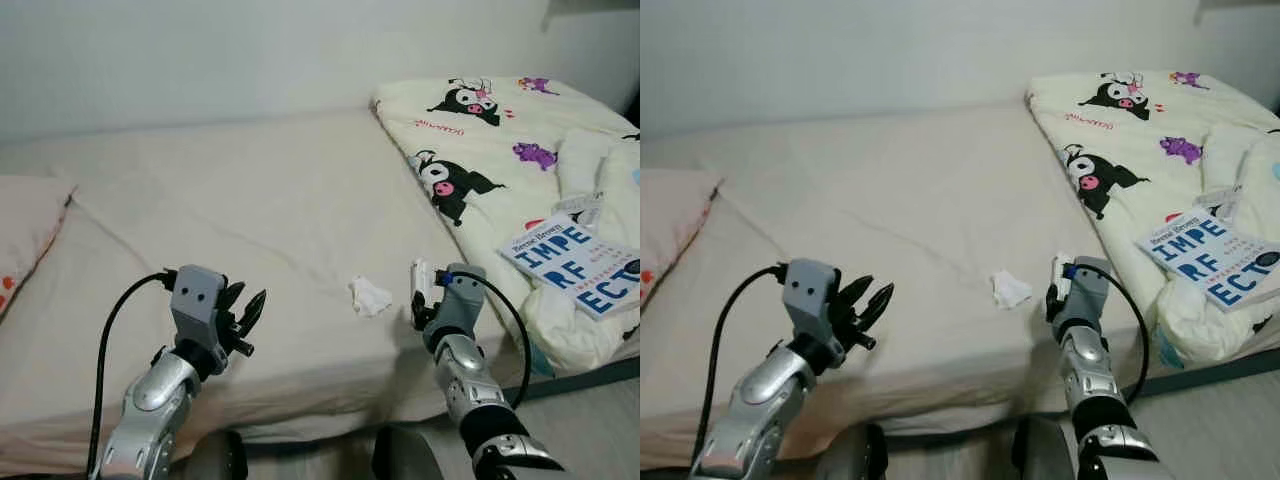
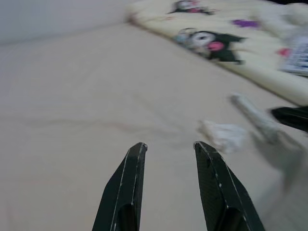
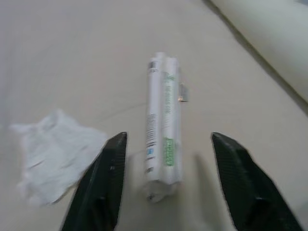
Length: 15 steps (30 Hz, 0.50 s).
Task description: Clean up the room
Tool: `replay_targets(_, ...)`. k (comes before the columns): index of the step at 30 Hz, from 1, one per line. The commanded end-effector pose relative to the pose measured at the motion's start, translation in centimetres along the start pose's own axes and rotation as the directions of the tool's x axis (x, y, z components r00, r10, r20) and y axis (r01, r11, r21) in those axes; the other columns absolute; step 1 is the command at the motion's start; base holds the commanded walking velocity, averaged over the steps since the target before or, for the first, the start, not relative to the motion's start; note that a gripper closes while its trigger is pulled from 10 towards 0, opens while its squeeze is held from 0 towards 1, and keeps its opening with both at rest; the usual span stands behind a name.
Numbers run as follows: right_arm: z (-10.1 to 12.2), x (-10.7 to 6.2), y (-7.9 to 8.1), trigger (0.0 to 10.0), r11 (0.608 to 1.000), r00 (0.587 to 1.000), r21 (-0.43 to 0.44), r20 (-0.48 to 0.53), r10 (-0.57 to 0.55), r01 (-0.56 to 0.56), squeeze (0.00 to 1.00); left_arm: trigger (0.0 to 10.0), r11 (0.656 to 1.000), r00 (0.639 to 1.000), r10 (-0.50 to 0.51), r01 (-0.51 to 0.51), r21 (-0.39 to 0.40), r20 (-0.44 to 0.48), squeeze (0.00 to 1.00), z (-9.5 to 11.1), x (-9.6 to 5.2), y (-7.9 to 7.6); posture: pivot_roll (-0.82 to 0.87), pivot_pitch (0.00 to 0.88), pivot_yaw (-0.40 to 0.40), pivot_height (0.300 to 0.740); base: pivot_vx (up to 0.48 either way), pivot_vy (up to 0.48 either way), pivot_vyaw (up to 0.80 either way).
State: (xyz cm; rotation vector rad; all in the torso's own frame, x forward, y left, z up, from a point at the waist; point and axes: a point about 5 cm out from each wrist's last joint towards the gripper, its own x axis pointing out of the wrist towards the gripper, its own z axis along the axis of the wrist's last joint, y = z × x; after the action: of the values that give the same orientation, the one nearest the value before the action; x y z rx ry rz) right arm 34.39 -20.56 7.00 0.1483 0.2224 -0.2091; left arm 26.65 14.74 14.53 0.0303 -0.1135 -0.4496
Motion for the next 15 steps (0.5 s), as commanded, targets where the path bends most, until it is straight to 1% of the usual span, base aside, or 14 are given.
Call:
replay_targets(1, 0.1, 0.1, -0.4, 10.0, 0.999, 1.0, 0.048, -0.001, -0.005, 0.005, 1.0, 10.0, 0.998, 0.998, -0.056, 0.056, -0.001, -0.019, 0.0, 0.1, -0.5, -0.3, 0.11, 0.193, -0.034, 0.575, 0.0, 0.0, 0.0)
replay_targets(4, 0.1, 0.2, -0.4, 10.0, 0.999, 1.0, 0.051, -0.001, -0.003, 0.003, 1.0, 10.0, 0.997, 0.997, -0.071, 0.071, 0.004, -0.02, 0.0, 0.2, -0.5, -0.4, 0.11, 0.195, -0.034, 0.575, 0.0, 0.0, 0.0)
replay_targets(7, 0.2, 0.5, -1.1, 10.0, 0.998, 0.999, 0.051, -0.03, -0.028, 0.029, 1.0, 10.0, 0.99, 0.99, -0.143, 0.143, -0.016, -0.018, 0.0, 1.0, -0.9, -1.2, 0.14, 0.21, -0.033, 0.575, 0.0, 0.0, 0.0)
replay_targets(9, 0.2, 0.5, -1.4, 10.0, 0.998, 0.998, 0.054, -0.043, -0.04, 0.043, 1.0, 10.0, 0.986, 0.986, -0.164, 0.163, -0.019, -0.02, 0.0, 1.2, -1.0, -1.5, 0.14, 0.213, -0.031, 0.575, 0.0, 0.0, 0.0)
replay_targets(13, 0.1, 0.6, -1.6, 10.0, 0.997, 0.997, 0.06, -0.064, -0.048, 0.052, 1.0, 10.0, 0.985, 0.985, -0.173, 0.173, -0.012, -0.027, 0.0, 1.2, -1.1, -1.7, 0.16, 0.218, -0.03, 0.575, 0.0, 0.0, 0.0)
replay_targets(15, -0.1, 0.6, -2.0, 10.0, 0.995, 0.993, 0.078, -0.097, -0.062, 0.069, 1.0, 10.0, 0.984, 0.983, -0.177, 0.177, 0.004, -0.038, 0.0, 1.3, -1.3, -1.8, 0.18, 0.225, -0.024, 0.575, 0.0, 0.0, 0.0)
